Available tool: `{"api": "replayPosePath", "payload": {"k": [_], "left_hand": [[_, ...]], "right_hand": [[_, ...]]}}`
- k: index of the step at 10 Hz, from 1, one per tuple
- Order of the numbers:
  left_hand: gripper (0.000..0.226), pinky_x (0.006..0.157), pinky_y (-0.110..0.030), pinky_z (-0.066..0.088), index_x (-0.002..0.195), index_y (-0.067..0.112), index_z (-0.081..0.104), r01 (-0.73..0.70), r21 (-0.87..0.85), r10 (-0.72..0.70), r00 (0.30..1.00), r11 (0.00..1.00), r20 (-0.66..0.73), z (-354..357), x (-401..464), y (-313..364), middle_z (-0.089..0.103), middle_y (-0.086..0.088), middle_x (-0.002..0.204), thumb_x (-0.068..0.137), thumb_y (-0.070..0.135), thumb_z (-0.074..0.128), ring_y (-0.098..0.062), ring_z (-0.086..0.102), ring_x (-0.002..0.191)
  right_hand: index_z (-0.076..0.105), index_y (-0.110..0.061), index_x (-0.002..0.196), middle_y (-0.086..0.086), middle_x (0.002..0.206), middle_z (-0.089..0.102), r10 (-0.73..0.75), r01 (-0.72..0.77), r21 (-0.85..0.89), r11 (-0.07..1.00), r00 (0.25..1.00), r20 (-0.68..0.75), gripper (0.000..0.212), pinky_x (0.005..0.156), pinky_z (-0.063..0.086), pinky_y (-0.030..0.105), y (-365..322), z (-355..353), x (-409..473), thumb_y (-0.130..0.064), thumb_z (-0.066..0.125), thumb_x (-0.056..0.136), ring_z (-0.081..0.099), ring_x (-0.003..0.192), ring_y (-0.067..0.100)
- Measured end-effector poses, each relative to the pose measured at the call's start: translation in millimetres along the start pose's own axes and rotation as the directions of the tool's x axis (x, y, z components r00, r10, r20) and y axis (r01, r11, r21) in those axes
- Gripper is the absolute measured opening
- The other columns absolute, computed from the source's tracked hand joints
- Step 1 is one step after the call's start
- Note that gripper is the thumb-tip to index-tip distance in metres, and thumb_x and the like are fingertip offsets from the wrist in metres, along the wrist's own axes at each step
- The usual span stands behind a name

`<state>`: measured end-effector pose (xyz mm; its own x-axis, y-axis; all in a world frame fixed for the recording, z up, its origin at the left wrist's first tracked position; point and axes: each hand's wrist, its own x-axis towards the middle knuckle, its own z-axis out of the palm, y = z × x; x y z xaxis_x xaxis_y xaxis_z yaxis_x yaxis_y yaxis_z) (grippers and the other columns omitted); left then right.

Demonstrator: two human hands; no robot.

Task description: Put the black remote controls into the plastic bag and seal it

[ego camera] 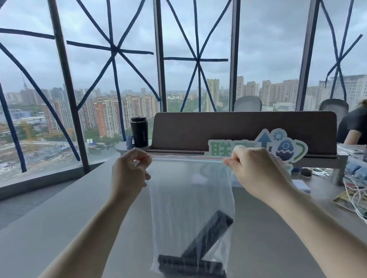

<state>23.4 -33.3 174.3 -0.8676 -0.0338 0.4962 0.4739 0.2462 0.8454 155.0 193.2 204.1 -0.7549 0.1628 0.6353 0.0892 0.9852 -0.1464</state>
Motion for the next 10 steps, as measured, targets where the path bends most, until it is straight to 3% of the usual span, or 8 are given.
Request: {"api": "replayPosePath", "payload": {"k": [1,2,3,5,7,8,9,10], "left_hand": [[0.019,0.033,-0.022,0.045,0.073,0.014,0.061,0.074,-0.024,-0.074,0.997,0.997,0.017,1,30,-29,0.060,-0.002,0.072,0.087,0.002,0.054,-0.008,0.057,0.035],[0.021,0.038,-0.027,0.053,0.080,0.009,0.061,0.143,-0.081,-0.141,0.990,0.986,0.030,1,76,-52,0.064,-0.006,0.082,0.088,-0.003,0.046,-0.015,0.064,0.042],[0.017,0.048,-0.036,0.057,0.083,0.008,0.060,0.158,-0.148,-0.159,0.987,0.976,0.006,-4,129,-66,0.066,-0.009,0.096,0.092,0.001,0.048,-0.025,0.070,0.058],[0.022,0.062,-0.037,0.058,0.074,0.015,0.060,0.156,-0.245,-0.180,0.980,0.957,-0.080,-25,180,-101,0.067,-0.005,0.079,0.089,0.000,0.055,-0.021,0.068,0.070],[0.022,0.074,-0.033,0.057,0.065,0.013,0.065,0.311,-0.206,-0.327,0.944,0.928,-0.048,-28,140,-192,0.066,-0.010,0.070,0.083,0.000,0.062,-0.029,0.066,0.078],[0.019,0.085,-0.040,0.055,0.065,0.013,0.066,0.374,-0.215,-0.394,0.917,0.902,-0.060,-30,109,-216,0.065,-0.011,0.068,0.082,0.004,0.064,-0.028,0.064,0.074],[0.014,0.086,-0.048,0.056,0.071,0.015,0.068,0.408,-0.155,-0.421,0.905,0.900,-0.064,-39,84,-228,0.066,-0.012,0.070,0.081,0.006,0.064,-0.027,0.062,0.069],[0.021,0.082,-0.050,0.055,0.097,0.016,0.068,0.424,-0.014,-0.424,0.903,0.905,-0.074,-49,55,-232,0.068,-0.010,0.088,0.082,0.005,0.058,-0.026,0.061,0.069]], "right_hand": [[0.050,-0.017,0.071,0.006,0.069,0.067,0.055,-0.057,0.154,0.986,0.998,0.020,0.033,0.061,0.051,0.036,-4,52,39,-0.041,0.057,0.093,0.065,0.071,0.032],[0.054,-0.013,0.067,0.002,0.060,0.067,0.106,-0.115,0.304,0.946,0.993,0.046,0.034,0.065,0.055,0.038,-18,96,91,-0.036,0.062,0.090,0.066,0.067,0.029],[0.062,-0.014,0.069,-0.004,0.056,0.068,0.125,-0.099,0.412,0.906,0.992,-0.037,0.029,0.065,0.058,0.040,-38,125,138,-0.035,0.064,0.088,0.067,0.063,0.019],[0.069,-0.015,0.074,-0.005,0.064,0.068,0.016,0.027,0.481,0.876,0.996,-0.084,0.021,0.061,0.049,0.031,-67,167,160,-0.033,0.069,0.085,0.062,0.064,0.017],[0.072,-0.016,0.077,-0.002,0.073,0.071,-0.012,-0.104,0.424,0.900,0.965,0.261,0.015,0.066,0.050,0.032,-71,240,102,-0.029,0.070,0.083,0.063,0.073,0.022],[0.072,-0.017,0.080,-0.002,0.079,0.074,-0.042,-0.134,0.424,0.896,0.924,0.381,0.014,0.071,0.053,0.033,-74,253,74,-0.031,0.068,0.084,0.065,0.077,0.021],[0.073,-0.022,0.084,-0.007,0.085,0.075,-0.071,-0.145,0.444,0.884,0.898,0.433,0.015,0.076,0.053,0.032,-74,249,57,-0.036,0.067,0.084,0.066,0.081,0.014],[0.071,-0.032,0.082,-0.020,0.081,0.073,-0.008,-0.217,0.509,0.833,0.916,0.402,0.010,0.068,0.047,0.021,-65,227,43,-0.037,0.064,0.087,0.061,0.063,-0.005]]}}
